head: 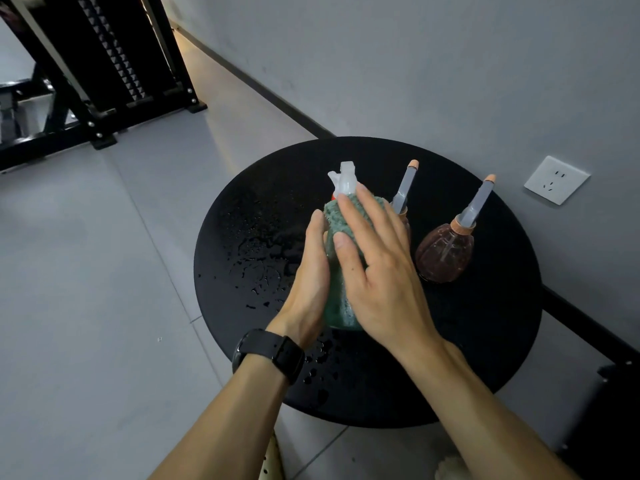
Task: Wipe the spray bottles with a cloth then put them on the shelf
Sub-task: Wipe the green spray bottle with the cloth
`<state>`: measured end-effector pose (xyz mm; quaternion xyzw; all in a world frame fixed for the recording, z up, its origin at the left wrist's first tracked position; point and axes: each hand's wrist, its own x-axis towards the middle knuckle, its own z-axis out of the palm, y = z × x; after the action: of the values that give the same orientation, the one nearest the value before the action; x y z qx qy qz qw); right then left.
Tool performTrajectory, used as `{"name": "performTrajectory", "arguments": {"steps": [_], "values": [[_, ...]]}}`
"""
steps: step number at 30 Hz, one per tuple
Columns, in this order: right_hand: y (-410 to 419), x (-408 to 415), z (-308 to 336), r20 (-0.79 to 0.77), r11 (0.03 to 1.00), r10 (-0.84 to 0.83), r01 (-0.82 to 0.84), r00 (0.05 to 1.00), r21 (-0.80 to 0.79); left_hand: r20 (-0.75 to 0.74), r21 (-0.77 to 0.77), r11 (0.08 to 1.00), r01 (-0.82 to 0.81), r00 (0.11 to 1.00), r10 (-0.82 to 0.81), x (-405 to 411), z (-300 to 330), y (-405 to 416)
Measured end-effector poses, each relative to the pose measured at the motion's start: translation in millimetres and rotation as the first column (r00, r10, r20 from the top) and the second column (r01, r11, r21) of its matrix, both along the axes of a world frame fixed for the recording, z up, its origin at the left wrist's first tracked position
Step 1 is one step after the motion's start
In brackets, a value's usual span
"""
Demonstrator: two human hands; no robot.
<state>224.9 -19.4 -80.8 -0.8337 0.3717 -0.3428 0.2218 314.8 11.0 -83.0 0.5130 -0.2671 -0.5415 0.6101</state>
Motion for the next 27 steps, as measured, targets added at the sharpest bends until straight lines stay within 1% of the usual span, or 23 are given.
{"name": "performTrajectory", "arguments": {"steps": [6, 11, 17, 19, 22, 27], "values": [[0.5, 2.8, -0.2, 0.012, 0.999, 0.031, -0.031, 0.999, 0.008, -0.002, 0.031, 0.999, -0.015, 1.000, 0.015, 6.6, -1.8, -1.8], [16.0, 4.1, -7.1, 0.013, 0.998, 0.047, -0.046, 0.999, -0.041, -0.085, 0.028, 0.999, -0.017, 0.996, 0.019, 19.7, -3.4, -1.4], [31.0, 2.4, -19.5, 0.018, 0.994, 0.083, -0.082, 0.996, -0.066, -0.173, -0.023, 0.999, -0.041, 0.984, 0.037, 32.0, 0.0, -1.7], [32.3, 1.1, -21.3, 0.010, 0.994, 0.089, -0.088, 0.996, -0.069, -0.165, -0.032, 0.999, -0.038, 0.986, 0.033, 32.6, -1.2, -2.8], [29.1, -1.6, -19.1, 0.007, 0.995, 0.079, -0.078, 0.997, -0.056, -0.105, -0.025, 0.999, -0.019, 0.994, 0.016, 30.3, -3.1, -2.7], [12.1, -5.1, -2.5, 0.009, 0.995, 0.101, -0.101, 0.995, -0.003, -0.096, -0.015, 1.000, 0.017, 0.995, -0.019, 19.9, -1.9, -2.1]]}}
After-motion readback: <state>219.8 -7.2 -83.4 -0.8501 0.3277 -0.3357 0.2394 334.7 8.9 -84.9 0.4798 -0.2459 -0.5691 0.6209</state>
